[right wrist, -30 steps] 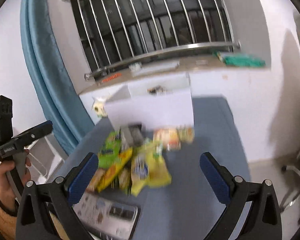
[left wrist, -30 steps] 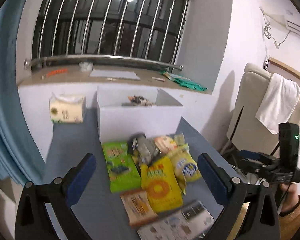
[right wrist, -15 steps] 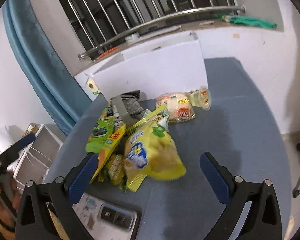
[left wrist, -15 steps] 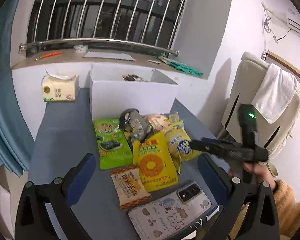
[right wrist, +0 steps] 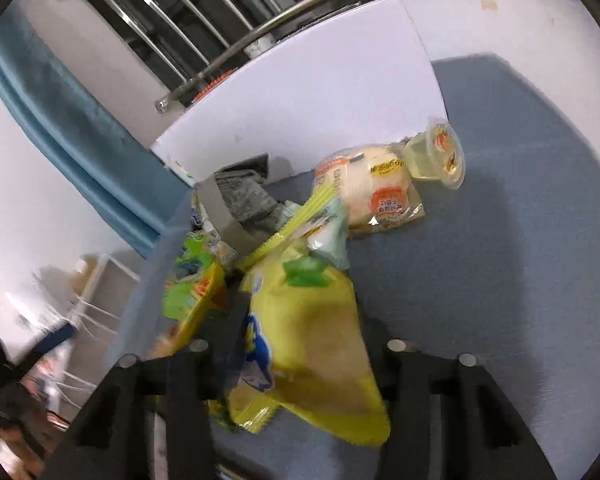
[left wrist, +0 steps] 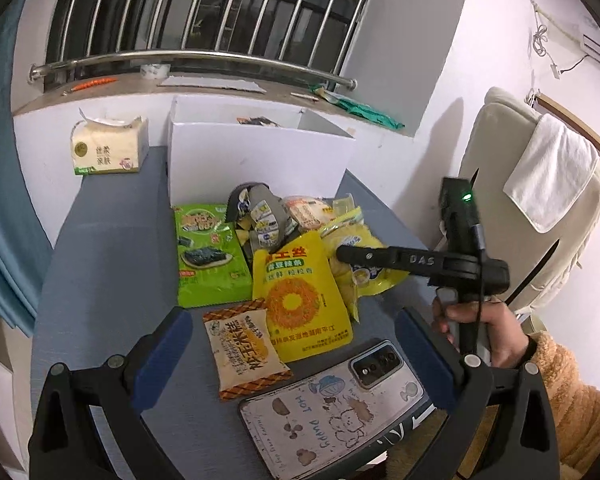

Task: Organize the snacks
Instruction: 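Grasp the yellow sunflower-print bag with the left tool while the right tool lifts its bag, then carry both yellow bags over the white box and open both tools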

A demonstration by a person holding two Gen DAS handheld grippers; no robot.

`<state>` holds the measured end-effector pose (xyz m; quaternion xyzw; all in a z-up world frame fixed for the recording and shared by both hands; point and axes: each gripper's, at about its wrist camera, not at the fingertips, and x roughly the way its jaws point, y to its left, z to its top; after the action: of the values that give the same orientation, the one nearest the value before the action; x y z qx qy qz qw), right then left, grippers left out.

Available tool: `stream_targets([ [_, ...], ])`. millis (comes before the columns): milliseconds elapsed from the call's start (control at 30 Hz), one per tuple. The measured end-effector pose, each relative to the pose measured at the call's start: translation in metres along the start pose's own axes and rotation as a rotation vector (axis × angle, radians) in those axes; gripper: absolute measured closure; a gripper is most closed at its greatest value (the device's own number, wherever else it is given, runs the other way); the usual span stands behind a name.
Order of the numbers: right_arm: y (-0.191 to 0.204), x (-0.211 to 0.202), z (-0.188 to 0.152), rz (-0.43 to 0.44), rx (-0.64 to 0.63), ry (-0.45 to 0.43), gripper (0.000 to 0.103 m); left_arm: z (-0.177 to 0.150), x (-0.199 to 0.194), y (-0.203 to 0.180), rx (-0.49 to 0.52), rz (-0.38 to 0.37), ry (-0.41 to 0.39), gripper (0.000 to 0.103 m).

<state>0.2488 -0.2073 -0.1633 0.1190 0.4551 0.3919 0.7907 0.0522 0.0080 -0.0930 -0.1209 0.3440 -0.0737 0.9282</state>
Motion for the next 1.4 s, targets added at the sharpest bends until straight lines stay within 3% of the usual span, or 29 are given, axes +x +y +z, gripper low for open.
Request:
stream_targets([
  [100, 0.009, -0.016, -0.003, -0.042, -0.038, -0.049, 0.067, -0.001, 0.011, -0.003, 0.007, -0.008, 0.025, 0.0],
  [300, 0.013, -0.072, -0.01, -0.106, -0.04, -0.186, 0.068, 0.001, 0.05, -0.018, 0.045, -0.012, 0.115, 0.0],
  [433, 0.013, -0.104, -0.018, -0.124, -0.029, -0.237, 0.068, 0.005, 0.082, -0.032, 0.128, 0.077, 0.19, 0.0],
  [733, 0.027, -0.128, -0.026, -0.207, -0.07, -0.264, 0.068, 0.038, 0.145, -0.034, 0.077, 0.19, 0.269, 0.001],
  [767, 0.029, -0.124, -0.026, -0.219, -0.08, -0.259, 0.068, 0.039, 0.148, -0.03, 0.067, 0.2, 0.27, 0.003],
  [833, 0.029, -0.123, -0.027, -0.22, -0.089, -0.252, 0.068, 0.038, 0.15, -0.022, 0.055, 0.202, 0.272, 0.023],
  [867, 0.029, -0.123, -0.028, -0.214, -0.087, -0.252, 0.068, 0.037, 0.15, -0.016, 0.047, 0.182, 0.281, 0.042],
  [933, 0.029, -0.124, -0.029, -0.207, -0.09, -0.247, 0.068, 0.037, 0.145, -0.009, 0.031, 0.14, 0.269, 0.049],
  [1033, 0.026, -0.125, -0.031, -0.202, -0.086, -0.246, 0.068, 0.041, 0.124, 0.002, -0.001, 0.095, 0.203, 0.074],
  [1400, 0.036, -0.12, -0.028, -0.182, -0.099, -0.242, 0.068, 0.061, 0.056, 0.025, -0.07, -0.031, 0.047, 0.085],
])
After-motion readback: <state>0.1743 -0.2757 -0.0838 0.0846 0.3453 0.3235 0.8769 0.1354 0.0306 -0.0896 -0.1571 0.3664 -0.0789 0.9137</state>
